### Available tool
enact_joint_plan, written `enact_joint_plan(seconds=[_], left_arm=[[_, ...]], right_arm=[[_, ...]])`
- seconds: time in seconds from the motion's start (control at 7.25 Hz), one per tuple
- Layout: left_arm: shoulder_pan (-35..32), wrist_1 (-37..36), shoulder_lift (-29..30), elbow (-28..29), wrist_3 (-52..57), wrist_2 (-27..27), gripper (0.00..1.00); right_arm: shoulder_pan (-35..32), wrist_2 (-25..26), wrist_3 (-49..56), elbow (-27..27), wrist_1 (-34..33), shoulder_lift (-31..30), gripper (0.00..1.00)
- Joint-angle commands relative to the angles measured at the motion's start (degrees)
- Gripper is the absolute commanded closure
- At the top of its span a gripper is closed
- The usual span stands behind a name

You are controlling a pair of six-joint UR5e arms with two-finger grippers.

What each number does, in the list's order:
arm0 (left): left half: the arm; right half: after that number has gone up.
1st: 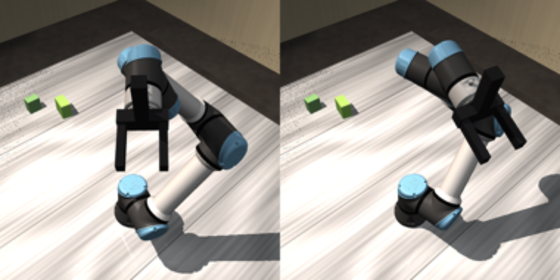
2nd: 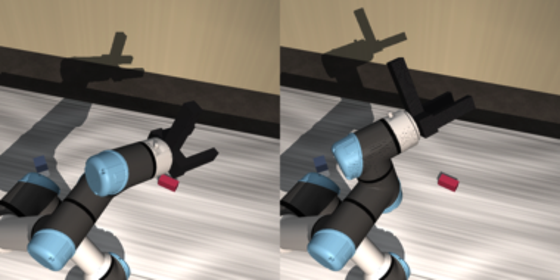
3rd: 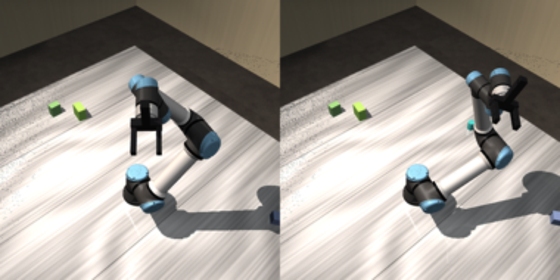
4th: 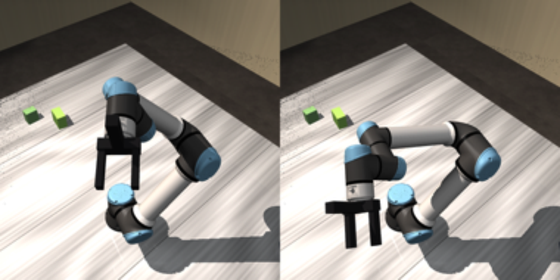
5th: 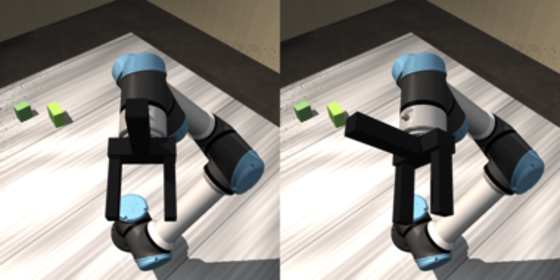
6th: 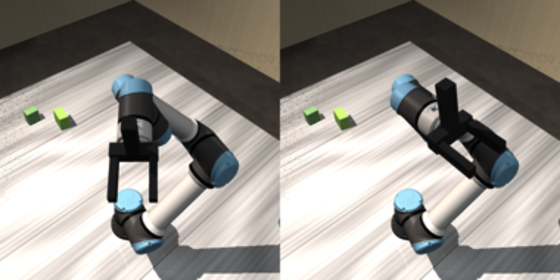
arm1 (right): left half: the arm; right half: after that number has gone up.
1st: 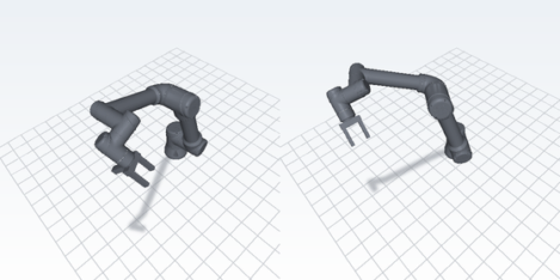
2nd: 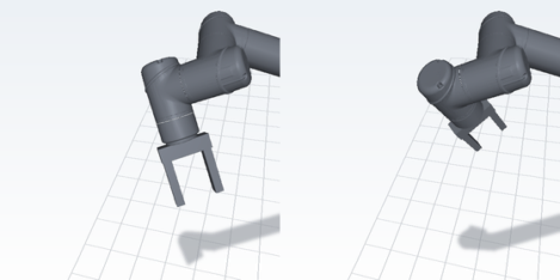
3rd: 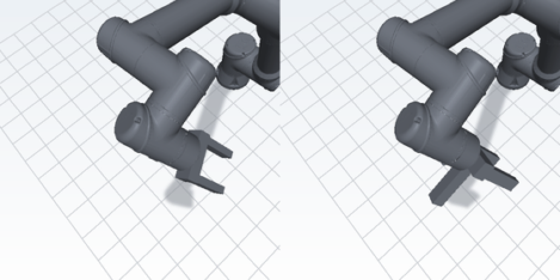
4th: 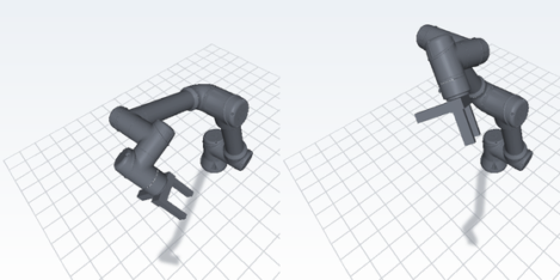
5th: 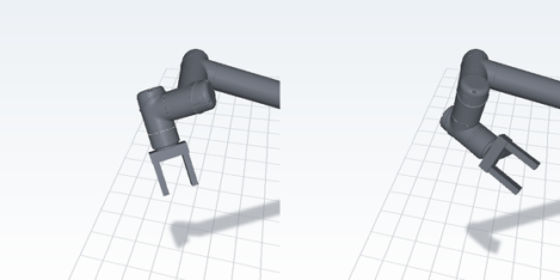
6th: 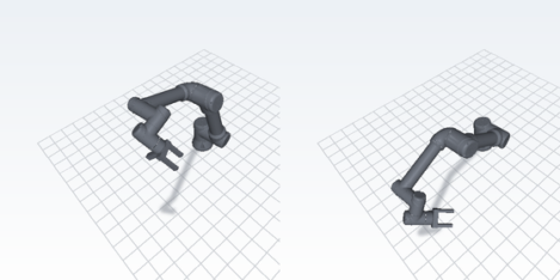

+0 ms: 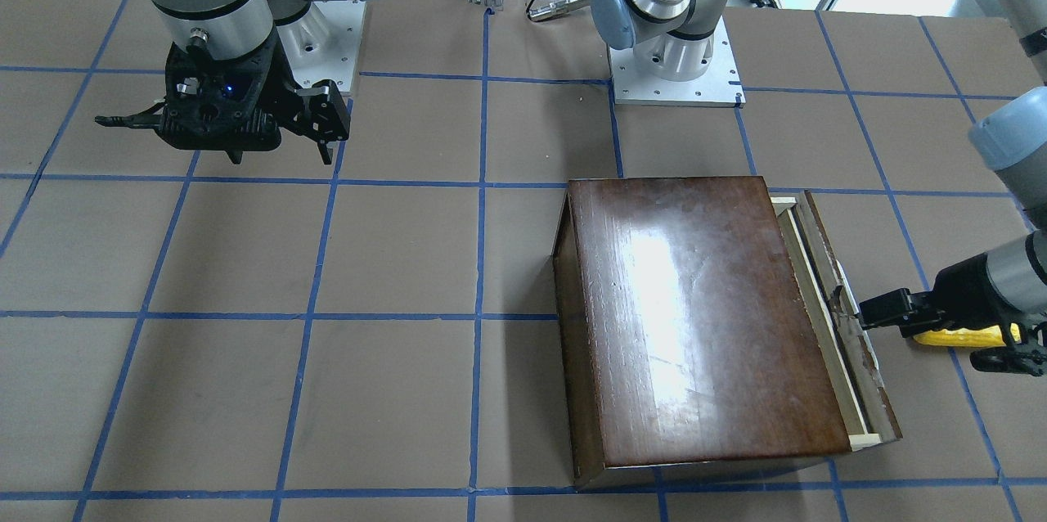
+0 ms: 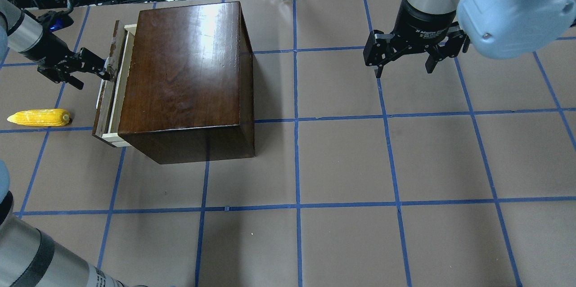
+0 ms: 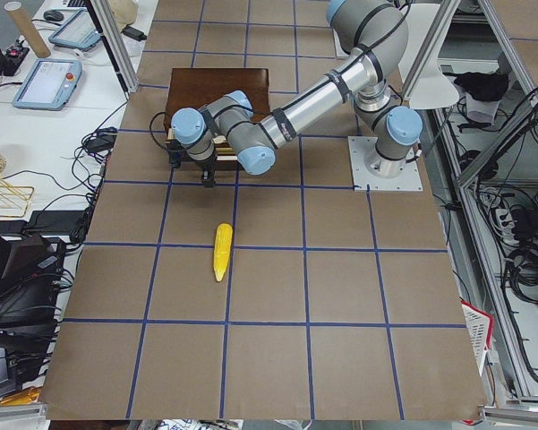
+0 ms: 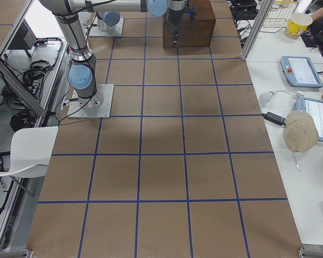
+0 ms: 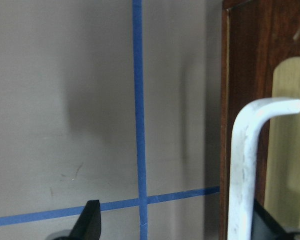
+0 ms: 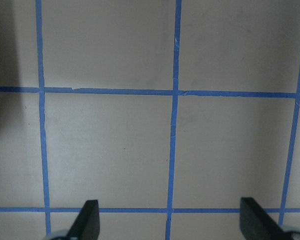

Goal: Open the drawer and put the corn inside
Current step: 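Hook the drawer handle with the left gripper and pull the drawer open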

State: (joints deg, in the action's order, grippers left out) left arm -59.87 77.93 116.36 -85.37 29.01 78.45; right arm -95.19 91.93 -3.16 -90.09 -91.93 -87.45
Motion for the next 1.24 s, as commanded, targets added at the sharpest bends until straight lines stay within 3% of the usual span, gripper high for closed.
enact_joint_plan(seconds=[0.0, 1.1], left_arm=[[2.03, -0.49, 0.01, 0.03, 0.78, -0.14, 0.00], [3.26, -0.76, 0.09, 0.55, 1.75, 0.39, 0.00]], right_arm=[[0.00, 0.00, 0.00, 0.00, 0.00, 0.00, 0.00], [0.00, 0.00, 0.00, 0.00, 0.00, 0.00, 0.00]])
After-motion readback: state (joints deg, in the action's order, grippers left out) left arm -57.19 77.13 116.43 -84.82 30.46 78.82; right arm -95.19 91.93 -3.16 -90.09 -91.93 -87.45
